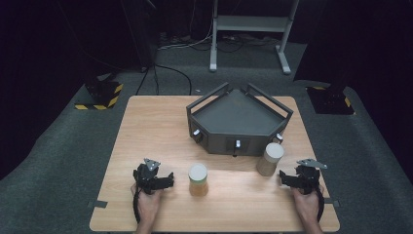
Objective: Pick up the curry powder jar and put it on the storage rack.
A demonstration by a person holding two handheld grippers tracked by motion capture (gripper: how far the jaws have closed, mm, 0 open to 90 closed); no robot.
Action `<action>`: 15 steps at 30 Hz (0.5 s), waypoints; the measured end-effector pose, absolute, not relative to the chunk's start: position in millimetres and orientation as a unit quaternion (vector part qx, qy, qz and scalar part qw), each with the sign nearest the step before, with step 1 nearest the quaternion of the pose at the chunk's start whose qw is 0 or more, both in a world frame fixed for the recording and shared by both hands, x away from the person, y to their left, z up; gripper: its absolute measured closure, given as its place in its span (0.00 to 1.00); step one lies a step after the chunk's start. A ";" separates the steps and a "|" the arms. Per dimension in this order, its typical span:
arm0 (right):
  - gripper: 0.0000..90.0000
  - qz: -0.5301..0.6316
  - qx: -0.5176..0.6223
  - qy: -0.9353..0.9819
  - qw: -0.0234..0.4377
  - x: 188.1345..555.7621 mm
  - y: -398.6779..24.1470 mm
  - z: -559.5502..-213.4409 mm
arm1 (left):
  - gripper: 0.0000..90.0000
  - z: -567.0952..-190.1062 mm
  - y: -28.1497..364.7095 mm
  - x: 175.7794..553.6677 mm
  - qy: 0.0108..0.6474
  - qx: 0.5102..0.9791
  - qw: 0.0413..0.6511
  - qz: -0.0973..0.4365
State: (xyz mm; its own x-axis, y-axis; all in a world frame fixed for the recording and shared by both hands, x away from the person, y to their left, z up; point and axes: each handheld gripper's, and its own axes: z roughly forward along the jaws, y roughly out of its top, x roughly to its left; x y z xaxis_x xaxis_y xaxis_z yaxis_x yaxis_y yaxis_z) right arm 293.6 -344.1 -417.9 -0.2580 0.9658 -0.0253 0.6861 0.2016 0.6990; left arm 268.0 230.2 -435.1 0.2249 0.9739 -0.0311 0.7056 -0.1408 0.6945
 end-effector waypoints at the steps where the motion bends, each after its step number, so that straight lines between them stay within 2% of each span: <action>1: 0.07 0.292 0.560 0.737 0.240 293.5 -343.9 -417.9 | 0.02 -435.1 230.2 268.0 0.581 0.722 0.302 0.222; 15: 0.07 0.292 0.561 0.737 0.240 293.2 -343.6 -417.9 | 0.01 -434.5 235.5 270.4 0.572 0.731 0.305 0.213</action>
State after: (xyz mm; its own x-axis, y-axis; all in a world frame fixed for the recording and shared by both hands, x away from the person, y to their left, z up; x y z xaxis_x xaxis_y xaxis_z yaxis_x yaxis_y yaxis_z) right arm 293.2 -343.6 -417.9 -0.2557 0.9664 -0.0265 0.6862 0.2007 0.6991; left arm 270.4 235.5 -434.5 0.2557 0.9660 -0.0369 0.7062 -0.1606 0.6895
